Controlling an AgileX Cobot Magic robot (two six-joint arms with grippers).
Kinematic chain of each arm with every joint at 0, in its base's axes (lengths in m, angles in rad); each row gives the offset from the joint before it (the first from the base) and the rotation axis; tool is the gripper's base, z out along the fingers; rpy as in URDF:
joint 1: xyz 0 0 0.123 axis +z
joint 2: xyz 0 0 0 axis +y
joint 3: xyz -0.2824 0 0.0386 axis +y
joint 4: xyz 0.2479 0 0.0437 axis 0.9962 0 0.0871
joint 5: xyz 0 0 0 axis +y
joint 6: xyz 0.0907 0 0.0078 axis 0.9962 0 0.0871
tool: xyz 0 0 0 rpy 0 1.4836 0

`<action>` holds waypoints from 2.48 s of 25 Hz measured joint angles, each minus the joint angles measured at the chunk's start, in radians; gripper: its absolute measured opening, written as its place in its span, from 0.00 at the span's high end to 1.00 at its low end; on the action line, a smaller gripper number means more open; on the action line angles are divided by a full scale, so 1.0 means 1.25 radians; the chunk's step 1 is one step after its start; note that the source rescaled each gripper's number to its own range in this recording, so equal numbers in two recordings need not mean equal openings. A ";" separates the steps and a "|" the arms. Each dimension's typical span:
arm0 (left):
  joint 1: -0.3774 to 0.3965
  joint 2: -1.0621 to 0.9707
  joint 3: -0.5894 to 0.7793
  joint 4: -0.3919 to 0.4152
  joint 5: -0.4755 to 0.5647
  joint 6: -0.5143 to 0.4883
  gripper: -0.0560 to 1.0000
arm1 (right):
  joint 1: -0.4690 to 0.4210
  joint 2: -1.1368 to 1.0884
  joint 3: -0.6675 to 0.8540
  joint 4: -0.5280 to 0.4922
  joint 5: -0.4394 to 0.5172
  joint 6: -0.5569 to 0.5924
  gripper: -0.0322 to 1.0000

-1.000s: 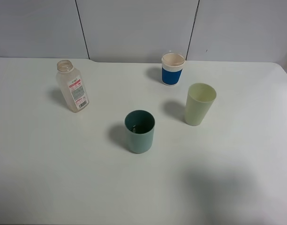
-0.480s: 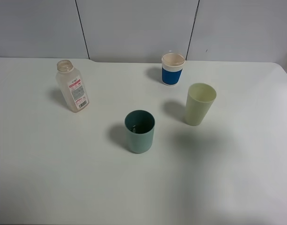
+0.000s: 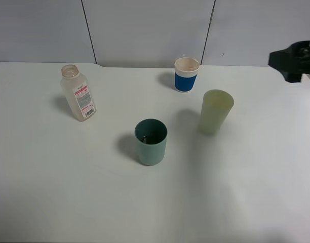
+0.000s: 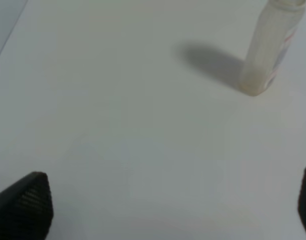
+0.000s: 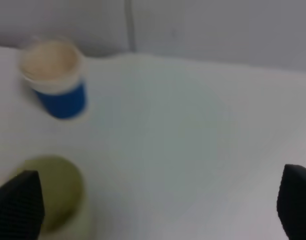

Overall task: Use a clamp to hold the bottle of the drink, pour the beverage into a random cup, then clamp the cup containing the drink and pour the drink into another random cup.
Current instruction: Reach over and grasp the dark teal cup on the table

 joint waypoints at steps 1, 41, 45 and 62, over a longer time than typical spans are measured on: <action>0.000 0.000 0.000 0.000 0.000 0.000 0.00 | 0.027 0.017 -0.001 0.000 -0.032 -0.001 0.23; 0.000 0.000 0.000 0.000 0.000 0.000 0.00 | 0.540 0.375 -0.005 -0.006 -0.283 0.023 0.01; 0.000 0.000 0.000 0.000 0.000 0.000 0.00 | 0.540 0.426 -0.005 -0.006 -0.283 0.033 0.01; 0.000 0.000 0.000 0.000 0.000 0.000 0.00 | 0.540 0.615 -0.007 -0.027 -0.320 0.064 0.01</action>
